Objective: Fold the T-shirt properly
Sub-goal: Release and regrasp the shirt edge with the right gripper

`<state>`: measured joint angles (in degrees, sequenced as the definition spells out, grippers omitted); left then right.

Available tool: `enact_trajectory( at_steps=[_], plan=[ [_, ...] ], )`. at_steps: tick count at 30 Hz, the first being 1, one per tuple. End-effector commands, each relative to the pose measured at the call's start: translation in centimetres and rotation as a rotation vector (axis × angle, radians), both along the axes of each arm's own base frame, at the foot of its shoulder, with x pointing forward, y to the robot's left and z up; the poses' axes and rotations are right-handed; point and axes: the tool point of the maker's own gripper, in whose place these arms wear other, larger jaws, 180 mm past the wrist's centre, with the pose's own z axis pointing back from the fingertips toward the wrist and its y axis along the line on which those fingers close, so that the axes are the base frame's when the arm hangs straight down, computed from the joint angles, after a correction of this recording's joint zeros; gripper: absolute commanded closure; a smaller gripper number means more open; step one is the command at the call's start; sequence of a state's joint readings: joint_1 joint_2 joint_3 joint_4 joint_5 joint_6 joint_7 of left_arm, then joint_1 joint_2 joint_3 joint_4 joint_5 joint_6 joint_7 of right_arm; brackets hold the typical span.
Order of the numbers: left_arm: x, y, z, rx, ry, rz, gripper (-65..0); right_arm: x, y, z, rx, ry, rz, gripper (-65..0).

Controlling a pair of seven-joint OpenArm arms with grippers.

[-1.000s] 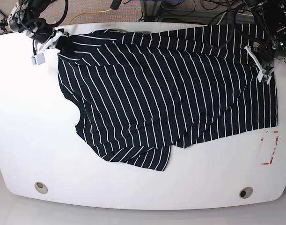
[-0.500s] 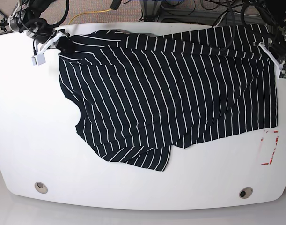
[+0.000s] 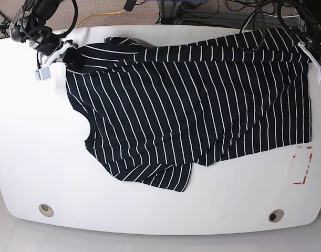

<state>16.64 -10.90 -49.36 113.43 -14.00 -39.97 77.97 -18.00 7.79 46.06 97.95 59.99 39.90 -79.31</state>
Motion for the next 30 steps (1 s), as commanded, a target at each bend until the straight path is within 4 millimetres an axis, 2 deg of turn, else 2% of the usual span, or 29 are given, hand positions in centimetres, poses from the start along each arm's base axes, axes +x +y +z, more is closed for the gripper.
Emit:
enact_trajectory(
  at_steps=[1, 4, 7, 11, 18, 23, 28, 30],
  plan=[
    [0.5, 0.7, 1.2, 0.037, -0.027, -0.004, -2.1, 1.1, -0.2, 1.4, 0.007, -0.062, -0.001, 0.0],
    [1.4, 1.0, 1.9, 0.026, -0.077, 0.013, -2.1, 1.5, -0.2, 1.7, 0.014, -0.077, -0.002, 0.0],
    [2.3, 1.6, 2.8, 0.025, -0.130, 0.039, -2.2, 3.1, -0.2, 2.4, 0.020, -0.119, -0.006, 0.0],
    [3.0, 2.3, 3.1, 0.042, -0.137, 0.063, -2.2, 4.9, -0.2, 1.8, 0.080, -0.124, -0.031, 0.0],
    [4.0, 3.1, 1.2, -0.024, -0.116, 0.091, -2.4, 7.6, 0.0, 0.8, 0.187, -0.121, -0.066, 0.0],
    [6.1, 1.9, -0.1, -0.072, -0.165, 0.022, -2.4, 9.8, 0.1, 1.5, 0.225, -0.155, -0.072, 0.0],
    [6.8, 0.8, -1.9, -0.122, -0.149, -0.009, -2.4, 11.6, 0.3, 2.1, 0.254, -0.184, -0.076, 0.0],
    [7.1, 0.8, -2.0, -0.130, -0.168, -0.012, -2.4, 11.9, 0.4, 2.1, 0.267, -0.183, -0.078, -7.0]
  ],
)
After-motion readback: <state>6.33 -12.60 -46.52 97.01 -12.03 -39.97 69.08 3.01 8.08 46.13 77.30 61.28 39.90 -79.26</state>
